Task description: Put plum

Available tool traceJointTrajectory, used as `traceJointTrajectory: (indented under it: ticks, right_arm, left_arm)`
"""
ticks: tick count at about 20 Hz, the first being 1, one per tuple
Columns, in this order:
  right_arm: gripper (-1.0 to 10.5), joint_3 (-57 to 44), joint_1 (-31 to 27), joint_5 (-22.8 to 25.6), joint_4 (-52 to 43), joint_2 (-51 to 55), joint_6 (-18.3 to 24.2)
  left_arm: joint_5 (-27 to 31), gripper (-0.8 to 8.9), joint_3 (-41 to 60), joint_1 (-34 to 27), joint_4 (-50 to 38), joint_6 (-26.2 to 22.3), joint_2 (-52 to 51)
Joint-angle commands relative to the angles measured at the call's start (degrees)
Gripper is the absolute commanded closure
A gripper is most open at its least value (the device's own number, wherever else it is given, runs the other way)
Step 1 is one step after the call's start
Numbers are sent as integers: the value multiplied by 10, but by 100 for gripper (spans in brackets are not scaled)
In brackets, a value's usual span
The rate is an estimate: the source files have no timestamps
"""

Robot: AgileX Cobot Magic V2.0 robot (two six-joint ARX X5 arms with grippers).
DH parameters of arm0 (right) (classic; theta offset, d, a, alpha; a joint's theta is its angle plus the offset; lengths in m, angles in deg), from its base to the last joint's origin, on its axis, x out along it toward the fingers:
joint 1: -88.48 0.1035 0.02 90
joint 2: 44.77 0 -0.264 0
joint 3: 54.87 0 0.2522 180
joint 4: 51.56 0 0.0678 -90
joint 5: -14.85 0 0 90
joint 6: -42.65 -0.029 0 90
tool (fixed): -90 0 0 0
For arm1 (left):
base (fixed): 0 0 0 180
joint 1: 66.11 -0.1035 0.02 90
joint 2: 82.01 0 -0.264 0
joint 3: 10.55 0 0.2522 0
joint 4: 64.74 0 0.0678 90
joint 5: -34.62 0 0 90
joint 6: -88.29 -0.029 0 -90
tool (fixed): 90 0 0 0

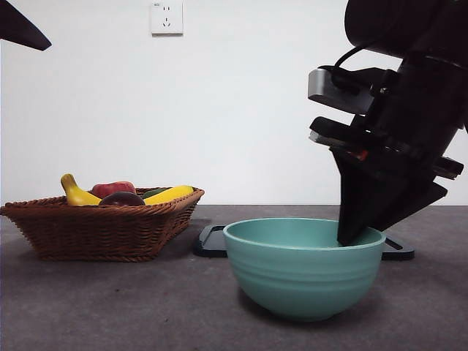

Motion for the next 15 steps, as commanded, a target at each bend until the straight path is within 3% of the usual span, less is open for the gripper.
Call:
traceJointTrajectory:
  ticks: [1, 10, 15]
  right_arm:
    - [754, 3, 5, 1, -2, -7, -14]
    - [724, 35, 4, 15, 37, 136, -15]
    - [724, 67, 4, -20, 97, 237, -16]
  left_arm:
    - [-2, 408, -10, 3, -5, -7, 3]
    - [-2, 408, -10, 3, -5, -7, 3]
    - [-2, 408, -10, 3, -5, -7, 3]
